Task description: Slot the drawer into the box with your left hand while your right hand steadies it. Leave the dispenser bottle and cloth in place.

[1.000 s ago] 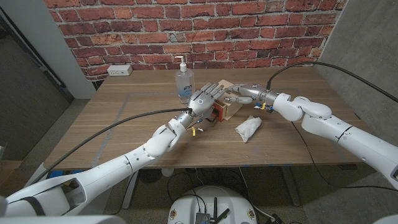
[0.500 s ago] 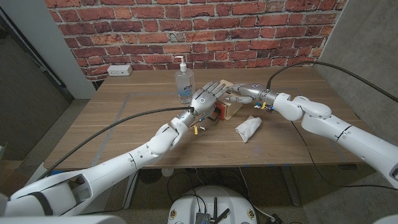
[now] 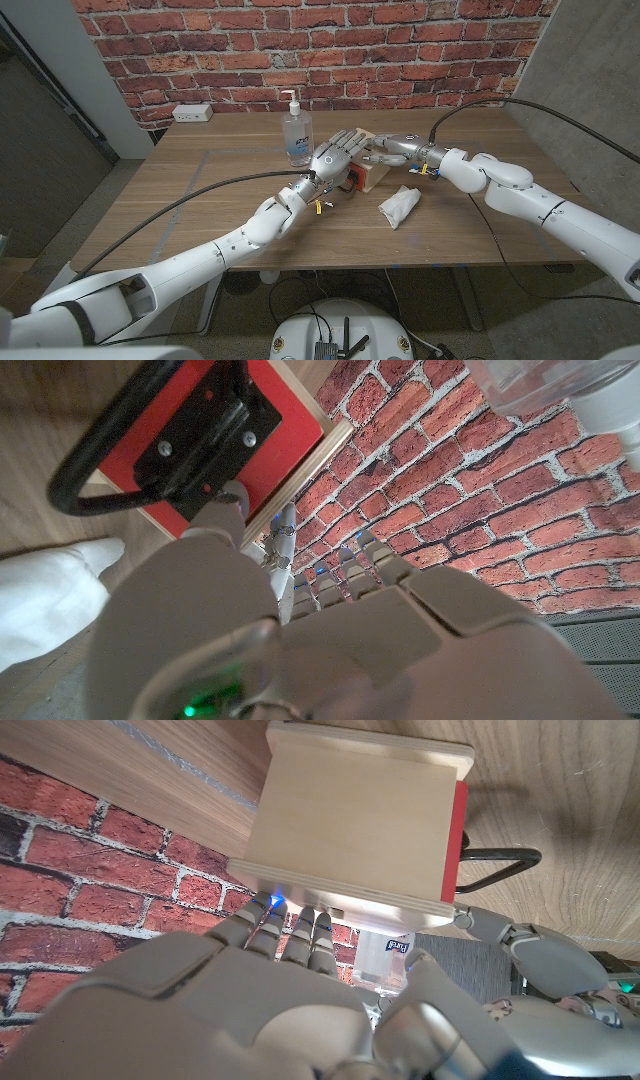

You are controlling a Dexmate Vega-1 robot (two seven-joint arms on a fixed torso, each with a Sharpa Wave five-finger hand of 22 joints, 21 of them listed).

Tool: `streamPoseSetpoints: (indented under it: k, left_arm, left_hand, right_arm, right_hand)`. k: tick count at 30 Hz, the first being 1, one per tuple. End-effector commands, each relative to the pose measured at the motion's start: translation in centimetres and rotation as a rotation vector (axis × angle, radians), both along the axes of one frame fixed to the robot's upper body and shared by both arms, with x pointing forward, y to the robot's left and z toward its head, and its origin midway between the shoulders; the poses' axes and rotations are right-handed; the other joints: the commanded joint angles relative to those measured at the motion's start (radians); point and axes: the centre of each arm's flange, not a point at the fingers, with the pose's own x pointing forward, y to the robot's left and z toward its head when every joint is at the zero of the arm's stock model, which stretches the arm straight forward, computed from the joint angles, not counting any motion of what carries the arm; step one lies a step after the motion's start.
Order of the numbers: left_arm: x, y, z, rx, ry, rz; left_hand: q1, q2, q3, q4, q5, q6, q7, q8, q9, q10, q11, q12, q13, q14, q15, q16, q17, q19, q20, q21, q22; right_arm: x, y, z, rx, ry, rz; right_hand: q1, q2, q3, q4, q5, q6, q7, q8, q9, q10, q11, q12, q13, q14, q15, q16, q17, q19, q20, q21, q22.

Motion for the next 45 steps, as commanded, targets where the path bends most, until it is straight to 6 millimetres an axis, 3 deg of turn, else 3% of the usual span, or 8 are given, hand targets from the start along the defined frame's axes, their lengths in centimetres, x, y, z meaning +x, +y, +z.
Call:
streamPoseSetpoints:
  k: [1, 45]
  left_arm:
    - [0.36, -0.48, 0.16, -0.012, -0.012, -0.003]
    - [0.83, -1.1, -0.3, -0.019, -0.037, -0.011]
  left_hand:
    - [0.017, -0.001, -0.002, 0.002, 0.002, 0.005, -0.001, 0.003, 0.002, 0.004, 0.001, 0.006, 0.002, 0.007, -0.036, 0.007, 0.002, 0.005, -0.09, 0.004, 0.0]
    - [0.03, 0.0, -0.002, 0.001, 0.005, 0.001, -0.009, 0.0, 0.002, 0.003, 0.003, 0.005, 0.002, 0.008, -0.033, 0.006, 0.002, 0.007, -0.086, 0.004, 0.0]
  right_arm:
    - [0.01, -0.15, 0.22, -0.002, 0.009, -0.003]
    - [-0.74, 0.3, 0.15, -0.003, 0.01, 0.0]
  right_hand:
    - [-0.006, 0.04, 0.005, 0.004, -0.001, 0.004, 0.004, 0.006, 0.001, 0.009, 0.003, 0.004, 0.001, 0.006, -0.055, 0.008, 0.003, 0.011, -0.059, 0.004, 0.005]
    - [-0.005, 0.042, 0.005, 0.004, 0.0, 0.007, 0.009, 0.006, 0.002, 0.013, 0.007, 0.003, 0.001, 0.009, -0.053, 0.009, 0.006, 0.023, -0.058, 0.004, 0.005]
